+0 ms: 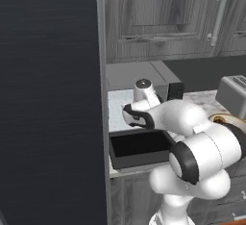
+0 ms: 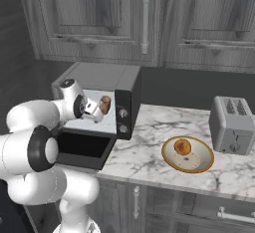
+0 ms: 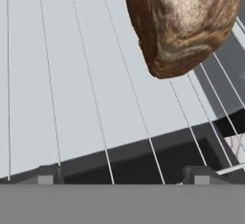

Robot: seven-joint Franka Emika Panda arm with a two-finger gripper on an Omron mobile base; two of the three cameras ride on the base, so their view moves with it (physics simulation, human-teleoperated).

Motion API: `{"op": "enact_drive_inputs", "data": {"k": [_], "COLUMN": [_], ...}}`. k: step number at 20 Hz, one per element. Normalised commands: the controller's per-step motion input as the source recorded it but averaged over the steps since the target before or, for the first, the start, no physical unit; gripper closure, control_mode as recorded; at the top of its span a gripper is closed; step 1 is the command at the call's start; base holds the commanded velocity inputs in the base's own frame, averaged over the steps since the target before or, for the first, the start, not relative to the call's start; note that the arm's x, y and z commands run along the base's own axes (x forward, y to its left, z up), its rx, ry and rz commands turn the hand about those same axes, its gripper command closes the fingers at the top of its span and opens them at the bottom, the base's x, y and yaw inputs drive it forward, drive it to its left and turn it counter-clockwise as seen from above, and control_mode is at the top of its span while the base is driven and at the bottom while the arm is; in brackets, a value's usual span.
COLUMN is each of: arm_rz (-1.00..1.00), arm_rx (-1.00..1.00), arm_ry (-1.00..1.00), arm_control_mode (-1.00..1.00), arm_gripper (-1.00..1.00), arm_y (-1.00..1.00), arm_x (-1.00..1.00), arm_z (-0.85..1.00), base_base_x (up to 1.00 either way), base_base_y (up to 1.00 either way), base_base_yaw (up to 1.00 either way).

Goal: Pick up the heated bread from the toaster oven and place it in the bowl. Then move the bread bowl to the dining counter.

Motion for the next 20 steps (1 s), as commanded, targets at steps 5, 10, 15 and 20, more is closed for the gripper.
{"op": "enact_drive_inputs", "data": {"k": [5,10,15,20], "arm_rz": [-0.03,-0.02,-0.01,-0.02], "arm_rx": [0.00,0.00,0.00,0.05], "arm_ry": [0.25,0.19,0.13,-0.17], "arm_control_mode": [-1.00,-1.00,-1.00,-1.00], "arm_gripper": [-1.00,-1.00,-1.00,-1.00], "arm_y": [0.00,0.00,0.00,-0.05], "arm_x": [-1.00,-1.00,-1.00,-1.00], "arm_z": [-0.48,-0.57,-0.55,-0.06], "base_base_x": [0.00,0.00,0.00,0.00], "base_base_y": [0.00,0.00,0.00,0.00], "base_base_yaw": [0.00,0.00,0.00,0.00]}}
